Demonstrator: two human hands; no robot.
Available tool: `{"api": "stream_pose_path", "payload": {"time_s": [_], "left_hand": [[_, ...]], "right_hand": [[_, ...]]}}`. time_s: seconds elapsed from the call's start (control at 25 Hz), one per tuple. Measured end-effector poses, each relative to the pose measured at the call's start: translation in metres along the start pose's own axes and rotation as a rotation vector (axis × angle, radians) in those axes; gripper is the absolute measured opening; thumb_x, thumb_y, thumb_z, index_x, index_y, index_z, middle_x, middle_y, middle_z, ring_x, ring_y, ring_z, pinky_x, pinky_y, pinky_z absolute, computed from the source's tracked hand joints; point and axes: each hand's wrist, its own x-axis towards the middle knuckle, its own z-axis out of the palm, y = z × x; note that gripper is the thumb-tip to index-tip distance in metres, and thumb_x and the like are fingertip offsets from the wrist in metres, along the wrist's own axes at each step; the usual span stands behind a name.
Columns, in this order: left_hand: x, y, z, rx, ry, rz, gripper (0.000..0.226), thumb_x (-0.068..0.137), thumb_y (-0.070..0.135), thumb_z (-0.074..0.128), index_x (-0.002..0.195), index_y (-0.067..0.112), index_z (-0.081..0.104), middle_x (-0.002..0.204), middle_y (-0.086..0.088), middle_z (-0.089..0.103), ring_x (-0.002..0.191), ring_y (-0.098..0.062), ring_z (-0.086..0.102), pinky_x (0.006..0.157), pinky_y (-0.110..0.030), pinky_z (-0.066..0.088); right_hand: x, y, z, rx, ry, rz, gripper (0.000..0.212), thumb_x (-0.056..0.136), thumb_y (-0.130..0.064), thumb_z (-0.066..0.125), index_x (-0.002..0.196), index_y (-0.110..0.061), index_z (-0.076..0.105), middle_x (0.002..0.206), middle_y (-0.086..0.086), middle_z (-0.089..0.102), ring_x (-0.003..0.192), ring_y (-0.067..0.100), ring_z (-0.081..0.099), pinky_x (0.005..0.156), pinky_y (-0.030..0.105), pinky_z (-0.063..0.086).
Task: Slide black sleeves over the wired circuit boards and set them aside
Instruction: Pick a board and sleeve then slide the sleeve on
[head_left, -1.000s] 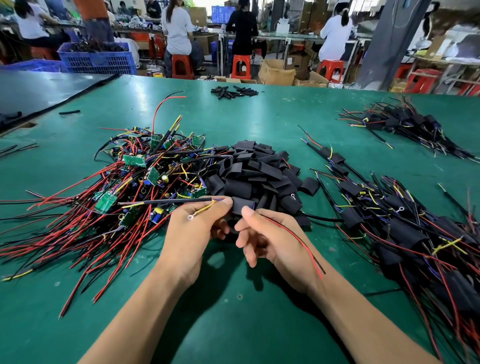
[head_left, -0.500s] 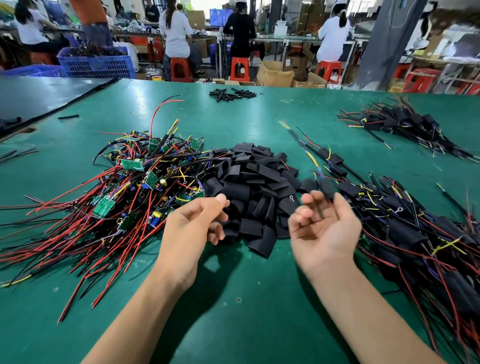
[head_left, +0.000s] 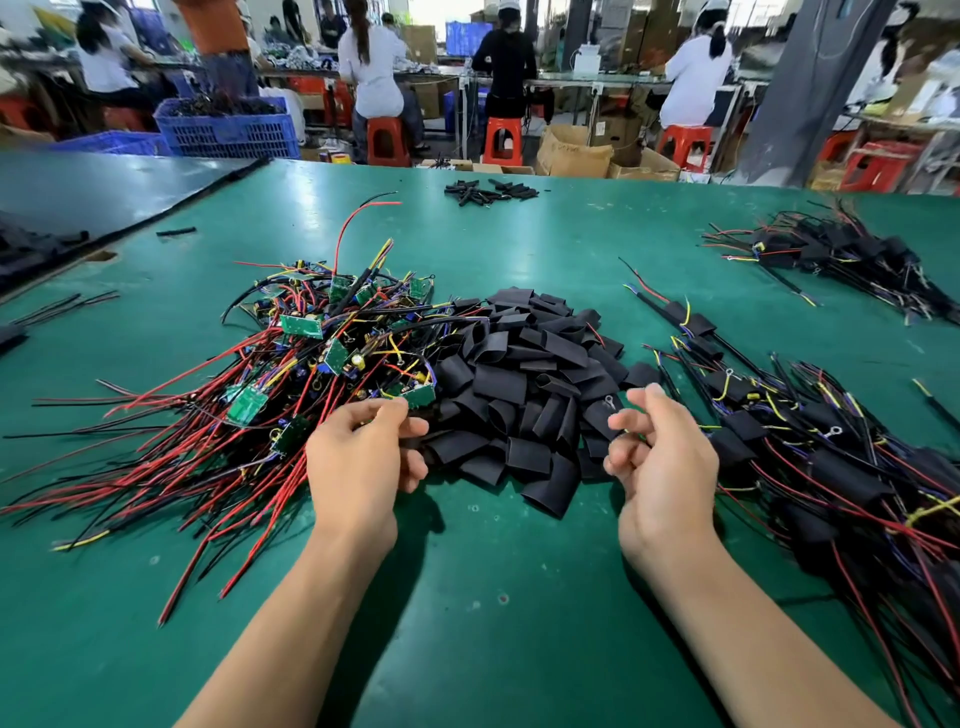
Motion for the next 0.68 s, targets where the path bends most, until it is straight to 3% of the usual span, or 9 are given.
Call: {"api": "stream_pose_path", "payload": {"time_s": [0.2, 0.36, 0.48, 0.6, 0.68], "left_hand": [[0.000, 0.000, -0.004, 0.233, -0.072, 0.100, 0.024, 0.091, 0.014, 0.068, 0.111, 0.024, 0.059, 0.069, -0.003, 0.075, 0.031, -0.017, 0.042, 0.034, -0.019, 0.030], [-0.006, -0.002, -0.002, 0.458, -0.033, 0.280, 0.013, 0.092, 0.019, 0.068, 0.105, 0.020, 0.065, 0.068, 0.005, 0.074, 0.031, -0.012, 0.045, 0.034, -0.019, 0.037], [-0.015, 0.001, 0.003, 0.376, -0.036, 0.361, 0.003, 0.094, 0.023, 0.066, 0.095, 0.021, 0.065, 0.075, 0.009, 0.075, 0.031, -0.014, 0.047, 0.034, -0.021, 0.038], [-0.023, 0.003, 0.009, 0.172, -0.042, 0.321, 0.002, 0.095, 0.023, 0.065, 0.093, 0.022, 0.066, 0.082, 0.006, 0.076, 0.034, -0.019, 0.053, 0.037, -0.023, 0.037], [-0.030, 0.001, 0.013, 0.170, -0.059, 0.379, 0.004, 0.093, 0.023, 0.068, 0.092, 0.027, 0.066, 0.077, 0.006, 0.074, 0.039, -0.021, 0.060, 0.041, -0.024, 0.042]], "right_hand": [[-0.004, 0.009, 0.002, -0.170, -0.185, -0.087, 0.025, 0.099, -0.020, 0.059, 0.074, -0.019, 0.066, 0.057, -0.002, 0.060, 0.039, 0.011, 0.041, 0.039, 0.019, 0.032], [-0.009, 0.012, 0.000, -0.353, -0.327, -0.191, 0.021, 0.096, -0.024, 0.061, 0.077, -0.021, 0.069, 0.062, -0.001, 0.061, 0.044, 0.015, 0.043, 0.043, 0.021, 0.034], [-0.014, 0.010, 0.001, -0.361, -0.425, -0.211, 0.015, 0.093, -0.026, 0.064, 0.082, -0.018, 0.071, 0.063, 0.000, 0.061, 0.045, 0.015, 0.042, 0.044, 0.019, 0.034], [-0.018, 0.007, 0.003, -0.320, -0.518, -0.178, 0.005, 0.090, -0.021, 0.070, 0.091, -0.021, 0.074, 0.067, 0.000, 0.064, 0.045, 0.014, 0.043, 0.044, 0.019, 0.036], [-0.022, 0.008, 0.004, -0.366, -0.581, -0.213, 0.025, 0.085, -0.020, 0.073, 0.106, -0.032, 0.073, 0.078, -0.002, 0.067, 0.050, 0.015, 0.045, 0.048, 0.020, 0.041]]}}
